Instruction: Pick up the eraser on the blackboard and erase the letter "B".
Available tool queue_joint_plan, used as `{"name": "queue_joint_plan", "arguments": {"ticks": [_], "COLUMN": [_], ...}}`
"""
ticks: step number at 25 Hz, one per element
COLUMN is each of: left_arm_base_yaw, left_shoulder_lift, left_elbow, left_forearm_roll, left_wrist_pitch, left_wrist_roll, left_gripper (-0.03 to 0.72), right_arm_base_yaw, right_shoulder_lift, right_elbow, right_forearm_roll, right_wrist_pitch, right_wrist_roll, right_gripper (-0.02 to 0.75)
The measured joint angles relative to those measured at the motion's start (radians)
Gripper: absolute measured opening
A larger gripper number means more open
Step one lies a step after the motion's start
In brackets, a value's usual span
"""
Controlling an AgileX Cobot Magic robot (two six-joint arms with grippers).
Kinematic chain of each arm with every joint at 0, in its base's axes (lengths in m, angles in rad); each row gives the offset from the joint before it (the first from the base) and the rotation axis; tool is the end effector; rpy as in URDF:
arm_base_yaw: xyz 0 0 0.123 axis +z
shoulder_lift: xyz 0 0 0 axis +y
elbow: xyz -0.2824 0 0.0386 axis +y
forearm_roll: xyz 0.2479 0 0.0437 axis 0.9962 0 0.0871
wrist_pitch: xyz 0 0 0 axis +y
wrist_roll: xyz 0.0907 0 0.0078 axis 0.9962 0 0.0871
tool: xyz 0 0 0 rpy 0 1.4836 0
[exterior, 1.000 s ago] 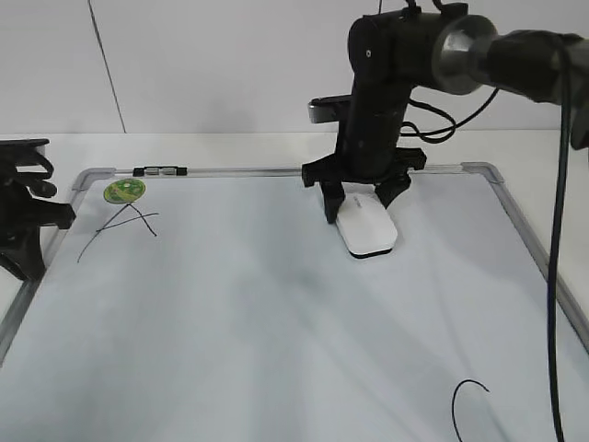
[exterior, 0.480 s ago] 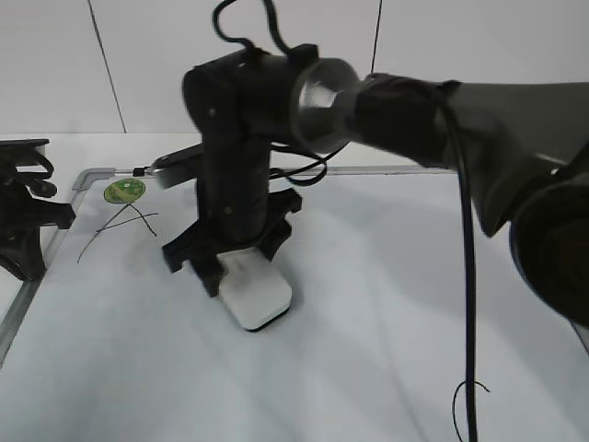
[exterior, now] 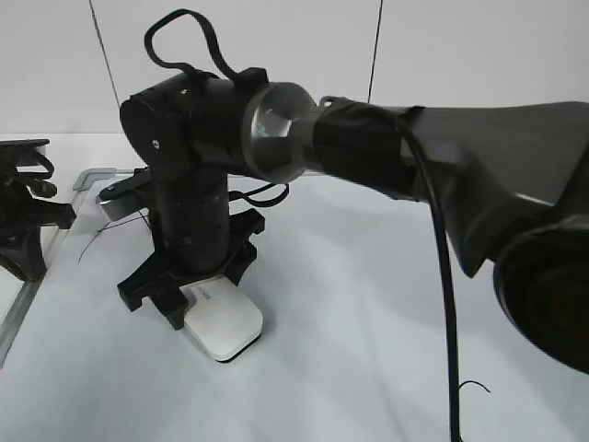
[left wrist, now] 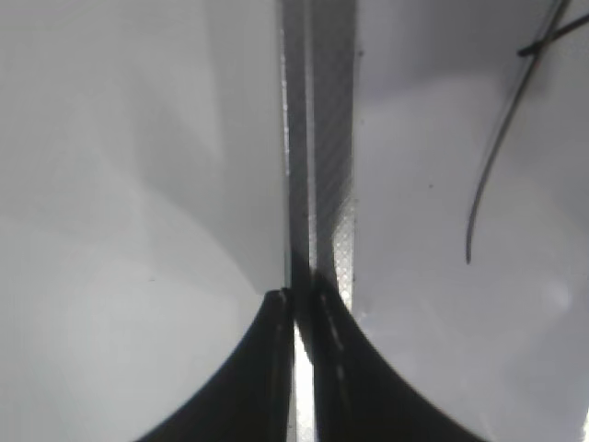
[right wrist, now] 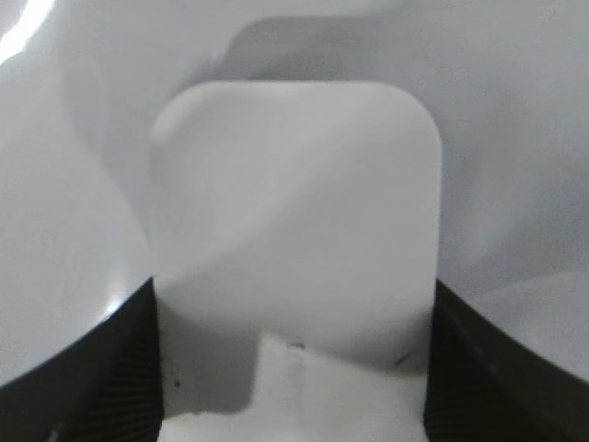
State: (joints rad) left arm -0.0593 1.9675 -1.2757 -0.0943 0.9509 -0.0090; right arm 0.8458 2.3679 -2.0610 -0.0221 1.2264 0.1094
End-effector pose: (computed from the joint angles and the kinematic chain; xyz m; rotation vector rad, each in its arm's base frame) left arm 0.3639 -0.0286 0.1533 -0.0061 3.1266 -0.1214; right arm 0.3262 0.3653 0.1692 -1.0959 2.8147 0.0581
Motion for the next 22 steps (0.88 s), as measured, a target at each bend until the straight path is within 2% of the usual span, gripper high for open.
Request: {"name": "queue_joint_plan", "arguments": {"ticks": [3,7,11,17,22], "left_arm_base_yaw": [0.000,0.000,0.000,0.000,0.000], "left_shoulder_lift": [0.000,0.000,0.000,0.000,0.000], "left_elbow": [0.000,0.000,0.000,0.000,0.000], "left_forearm_roll": [-0.003,-0.003,-0.006,-0.012,-0.012], "left_wrist_pitch": [-0.003,-0.003,-0.006,-0.010,-0.010], "left_wrist_roll": [0.000,0.000,0.000,0.000,0.000], "left_gripper": [0.020,0.020,0.020,0.020,0.020], "right_arm_base_yaw": [-0.050,-0.177,-0.255,-0.267,-0.289], "right_shoulder_lift": [0.000,0.000,0.000,-0.028,-0.164], "right_elbow": [0.000,0.000,0.000,0.021,0.122], "right_forearm_roll": [0.005,0.003,0.014,0.002,-0.041], "right_wrist_pitch": [0.000,0.000,0.000,-0.002,-0.002], "right_wrist_roll": [0.006,0.018,0.025,0.025,0.025], "right_gripper": [0.534,0.534,0.534,0.534,0.534]}}
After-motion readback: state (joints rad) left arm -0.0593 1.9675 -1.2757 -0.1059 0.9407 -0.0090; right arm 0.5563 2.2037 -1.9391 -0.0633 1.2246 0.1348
